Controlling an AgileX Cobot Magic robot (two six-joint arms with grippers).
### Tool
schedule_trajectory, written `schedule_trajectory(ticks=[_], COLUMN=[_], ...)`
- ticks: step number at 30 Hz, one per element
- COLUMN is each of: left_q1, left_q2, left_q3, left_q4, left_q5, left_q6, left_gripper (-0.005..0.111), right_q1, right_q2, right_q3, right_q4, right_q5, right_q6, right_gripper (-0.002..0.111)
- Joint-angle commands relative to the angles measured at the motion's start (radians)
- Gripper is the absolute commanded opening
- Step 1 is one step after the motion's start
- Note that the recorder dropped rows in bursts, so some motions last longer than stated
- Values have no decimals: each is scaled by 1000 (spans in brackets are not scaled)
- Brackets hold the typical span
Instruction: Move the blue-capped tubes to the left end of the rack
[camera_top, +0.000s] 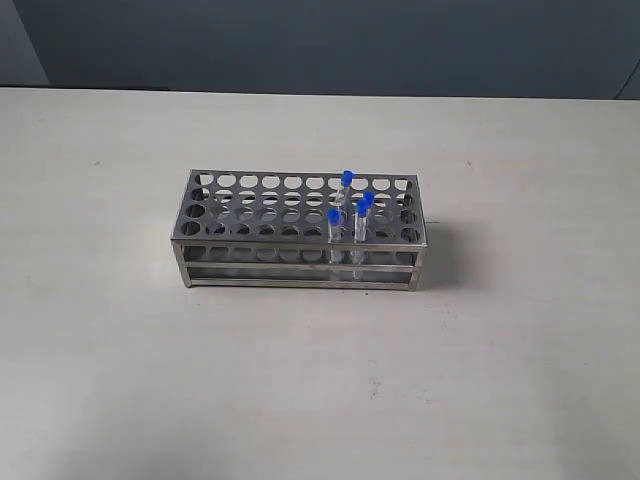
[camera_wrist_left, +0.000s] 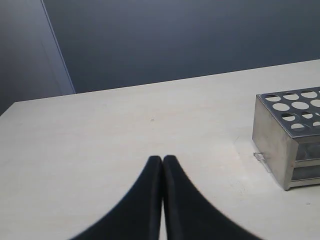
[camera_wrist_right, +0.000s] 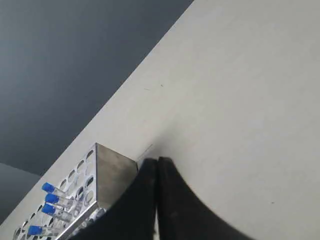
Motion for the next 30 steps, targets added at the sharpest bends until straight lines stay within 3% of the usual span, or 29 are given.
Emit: schedule_trajectory(ticks=[1,7,15,18,20,21,26,30], left_q1=[-3,-3,-3,-3,-3,-3,-3,-3], left_q2=[-5,-5,-5,-5,-5,-5,-5,-5], left_q3=[-3,-3,-3,-3,-3,-3,-3,-3], left_q4=[2,2,2,2,2,2,2,2], left_q5=[-1,-1,-1,-1,-1,-1,-1,-1], left_q6=[0,0,0,0,0,0,0,0], left_gripper=[1,1,1,1,1,1,1,1], right_q1=[3,3,3,3,3,3,3,3], right_q2=[-5,-5,-5,-5,2,13,237,503], right_q3=[2,2,2,2,2,-41,-443,-681], right_q4=[-21,-13,0,-18,-143,-199,-772,-919], right_q5=[-171,-483,-507,-626,-830,-848,-553,-598], right_q6=[-3,-3,-3,26,-12,-36,-62,-51], right_gripper=[0,0,0,0,0,0,0,0])
